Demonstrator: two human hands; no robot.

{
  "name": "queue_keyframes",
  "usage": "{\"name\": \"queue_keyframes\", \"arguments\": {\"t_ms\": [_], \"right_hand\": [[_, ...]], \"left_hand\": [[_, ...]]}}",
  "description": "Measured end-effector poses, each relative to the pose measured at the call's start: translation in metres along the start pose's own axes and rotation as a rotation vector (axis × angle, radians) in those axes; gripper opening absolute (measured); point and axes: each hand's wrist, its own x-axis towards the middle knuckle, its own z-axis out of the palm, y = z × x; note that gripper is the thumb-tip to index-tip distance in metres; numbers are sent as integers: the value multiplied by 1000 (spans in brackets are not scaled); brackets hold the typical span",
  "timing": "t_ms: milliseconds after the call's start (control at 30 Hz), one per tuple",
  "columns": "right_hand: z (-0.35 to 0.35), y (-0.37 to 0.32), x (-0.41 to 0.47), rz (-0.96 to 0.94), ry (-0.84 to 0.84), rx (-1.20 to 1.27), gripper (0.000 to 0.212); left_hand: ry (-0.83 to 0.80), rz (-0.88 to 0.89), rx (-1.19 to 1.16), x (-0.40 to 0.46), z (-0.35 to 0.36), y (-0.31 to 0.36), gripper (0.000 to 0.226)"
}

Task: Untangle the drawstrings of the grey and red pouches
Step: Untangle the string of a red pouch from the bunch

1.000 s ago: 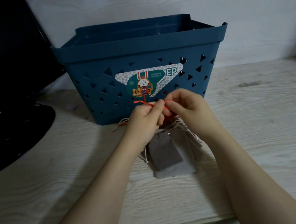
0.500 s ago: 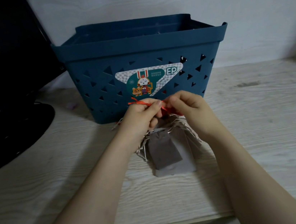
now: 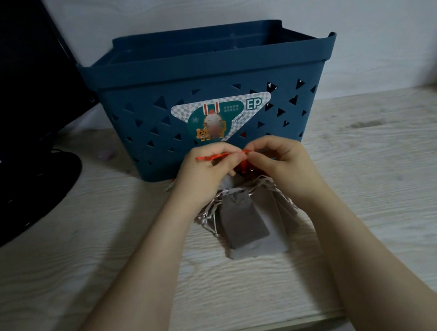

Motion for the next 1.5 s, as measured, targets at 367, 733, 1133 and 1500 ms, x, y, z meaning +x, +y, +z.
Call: {"name": "queue_keyframes", "arguments": {"t_ms": [367, 733, 1133, 1500], "right_hand": [[4, -4, -4, 73, -162, 62, 6], [5, -5, -5, 146, -180, 225, 16], [11, -17, -5, 303, -19, 206, 23], [-1, -20, -2, 574, -1, 745, 30]], "left_hand": [[275, 347, 373, 2, 2, -14, 13], [219, 386, 307, -1, 4, -12, 8], [144, 319, 171, -1, 10, -10, 8], [217, 316, 177, 2, 7, -12, 14]]}}
